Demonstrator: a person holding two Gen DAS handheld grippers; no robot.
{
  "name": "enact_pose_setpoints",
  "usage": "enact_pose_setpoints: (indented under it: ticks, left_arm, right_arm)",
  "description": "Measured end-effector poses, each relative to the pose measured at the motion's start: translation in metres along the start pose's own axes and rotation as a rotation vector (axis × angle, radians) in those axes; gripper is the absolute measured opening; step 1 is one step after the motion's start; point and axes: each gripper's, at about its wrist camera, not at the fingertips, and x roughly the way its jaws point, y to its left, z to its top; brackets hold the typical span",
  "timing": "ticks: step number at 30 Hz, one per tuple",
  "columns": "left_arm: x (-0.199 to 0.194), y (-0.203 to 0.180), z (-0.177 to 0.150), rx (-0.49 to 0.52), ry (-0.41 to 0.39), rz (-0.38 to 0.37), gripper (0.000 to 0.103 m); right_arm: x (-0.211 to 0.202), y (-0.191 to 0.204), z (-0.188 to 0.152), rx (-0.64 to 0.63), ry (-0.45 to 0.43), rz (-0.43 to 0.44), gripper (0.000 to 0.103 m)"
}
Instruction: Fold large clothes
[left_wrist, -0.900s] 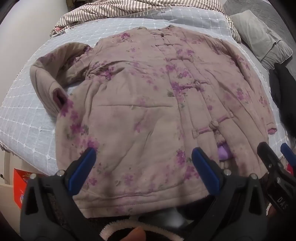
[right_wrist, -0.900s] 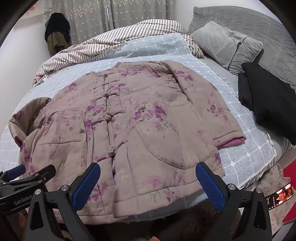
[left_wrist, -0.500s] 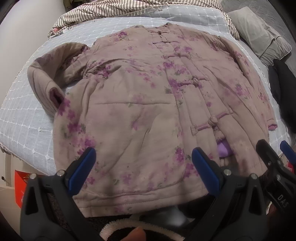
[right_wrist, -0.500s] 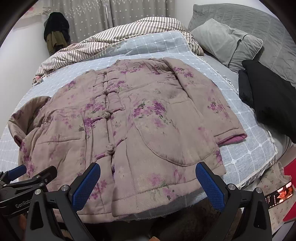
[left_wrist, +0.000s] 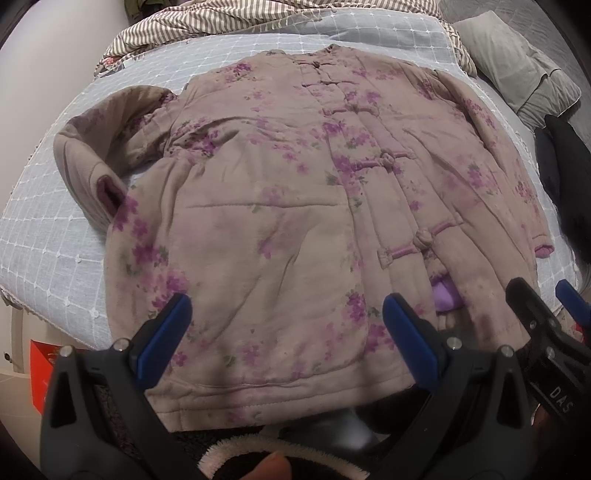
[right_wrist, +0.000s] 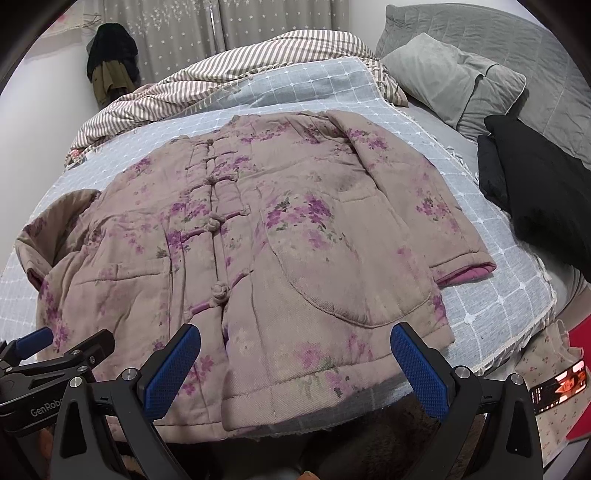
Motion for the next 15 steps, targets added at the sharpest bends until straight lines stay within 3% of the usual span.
enact_pose_setpoints:
  ticks: [15]
  left_arm:
    - [-0.0016,0.0000,-0.0003,-0.004,-0.001,0.001,0.103]
  right_arm:
    - [0.0011,0.0038,0.0003,-0.008,0.011,0.001,0.103]
